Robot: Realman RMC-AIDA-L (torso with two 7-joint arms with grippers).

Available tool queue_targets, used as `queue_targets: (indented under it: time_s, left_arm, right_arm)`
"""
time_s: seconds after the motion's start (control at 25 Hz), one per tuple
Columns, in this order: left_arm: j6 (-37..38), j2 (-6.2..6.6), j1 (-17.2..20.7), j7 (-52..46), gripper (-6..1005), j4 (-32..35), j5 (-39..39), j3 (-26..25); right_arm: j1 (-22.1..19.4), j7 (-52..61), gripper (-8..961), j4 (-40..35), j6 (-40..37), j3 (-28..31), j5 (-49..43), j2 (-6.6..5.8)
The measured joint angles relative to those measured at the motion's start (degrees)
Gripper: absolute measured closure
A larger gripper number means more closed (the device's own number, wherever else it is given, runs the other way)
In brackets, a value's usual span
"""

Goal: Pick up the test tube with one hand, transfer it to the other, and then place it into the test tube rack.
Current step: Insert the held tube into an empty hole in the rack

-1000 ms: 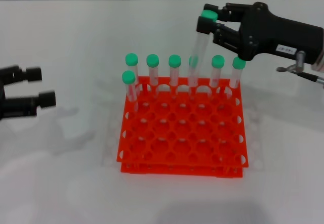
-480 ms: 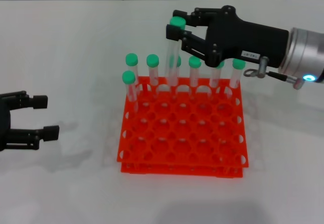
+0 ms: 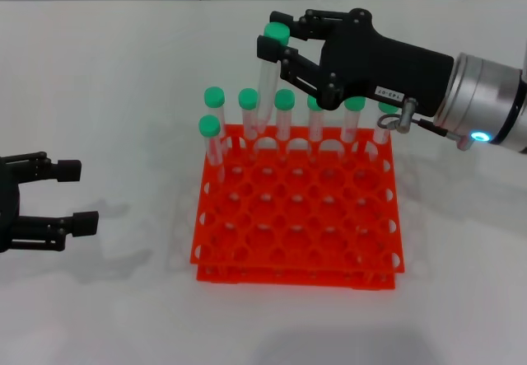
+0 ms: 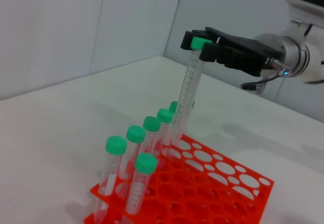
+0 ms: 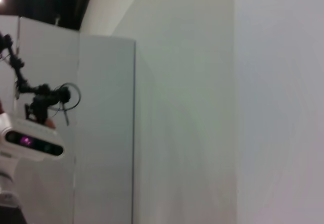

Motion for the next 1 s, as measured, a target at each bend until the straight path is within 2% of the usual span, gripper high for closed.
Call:
queue_targets:
  time_s: [0.2, 1.0]
  left_arm:
    - [0.0, -0.01, 0.0, 0.0, 116, 0.0, -0.2, 0.0]
    - [0.0, -0.42, -0.6, 0.0, 117, 0.0, -0.2, 0.0]
  right_arm:
    - [0.0, -4.2, 680, 1.9, -0.3, -2.4, 5.0, 0.0]
    - [0.5, -6.5, 679, 5.5, 1.6, -8.0, 8.9, 0.0]
